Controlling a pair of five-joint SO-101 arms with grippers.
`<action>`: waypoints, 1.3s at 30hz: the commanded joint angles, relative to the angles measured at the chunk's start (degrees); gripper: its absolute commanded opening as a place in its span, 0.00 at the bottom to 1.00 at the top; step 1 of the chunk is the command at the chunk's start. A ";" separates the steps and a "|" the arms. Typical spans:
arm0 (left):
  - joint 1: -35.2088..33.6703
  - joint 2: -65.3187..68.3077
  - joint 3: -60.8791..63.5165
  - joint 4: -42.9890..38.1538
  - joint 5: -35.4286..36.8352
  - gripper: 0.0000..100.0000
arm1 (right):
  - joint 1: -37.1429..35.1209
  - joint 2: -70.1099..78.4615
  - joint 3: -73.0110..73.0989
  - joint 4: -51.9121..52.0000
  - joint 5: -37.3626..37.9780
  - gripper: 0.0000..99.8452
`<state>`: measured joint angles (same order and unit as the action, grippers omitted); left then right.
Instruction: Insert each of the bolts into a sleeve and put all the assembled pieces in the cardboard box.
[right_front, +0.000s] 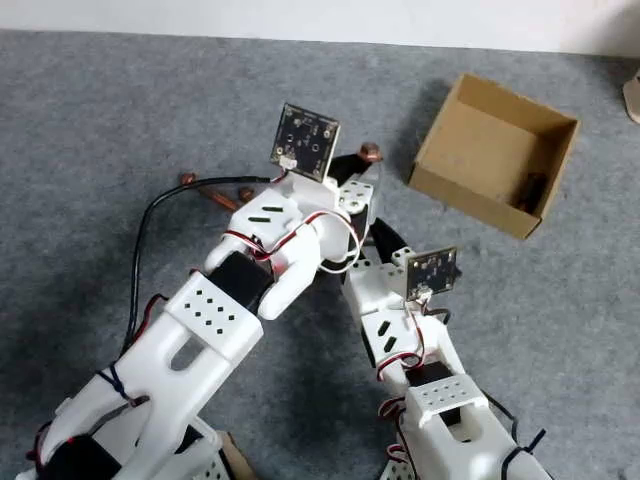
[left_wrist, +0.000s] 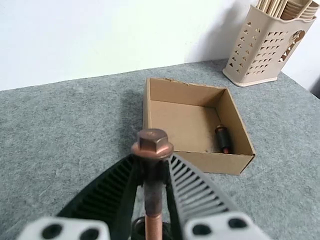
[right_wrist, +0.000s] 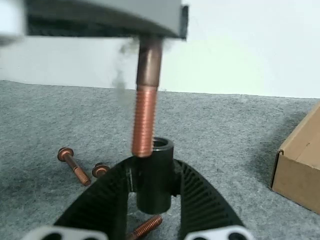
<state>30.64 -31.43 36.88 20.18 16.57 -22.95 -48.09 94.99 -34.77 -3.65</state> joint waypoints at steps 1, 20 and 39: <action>-0.84 -2.42 -4.35 -1.93 -0.70 0.00 | -0.57 -1.98 3.21 -1.54 -0.70 0.00; -2.15 0.04 -5.32 -2.90 -0.79 0.00 | -0.75 -1.98 3.30 -1.45 -0.70 0.00; -3.12 4.35 -1.98 -8.88 -0.18 0.01 | -0.48 -1.98 3.30 -1.45 -0.70 0.00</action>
<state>27.65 -26.51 35.65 12.79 16.57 -23.03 -48.09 94.99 -34.77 -3.65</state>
